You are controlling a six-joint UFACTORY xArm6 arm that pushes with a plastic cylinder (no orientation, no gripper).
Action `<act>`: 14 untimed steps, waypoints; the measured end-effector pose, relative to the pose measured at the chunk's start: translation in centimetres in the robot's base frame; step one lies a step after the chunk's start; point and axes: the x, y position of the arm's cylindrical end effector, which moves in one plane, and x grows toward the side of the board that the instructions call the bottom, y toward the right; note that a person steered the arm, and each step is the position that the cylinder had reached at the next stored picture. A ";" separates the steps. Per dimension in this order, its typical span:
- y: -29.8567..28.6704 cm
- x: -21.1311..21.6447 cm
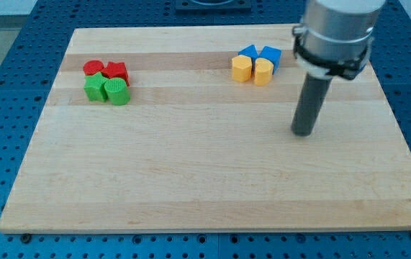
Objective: Move the blue cube to bottom left
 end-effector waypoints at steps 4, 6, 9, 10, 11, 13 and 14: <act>-0.9 -15.4; -11.3 -14.9; -9.7 -20.6; -15.3 -18.5; -16.7 -11.8; -15.3 -9.6; -14.2 -9.1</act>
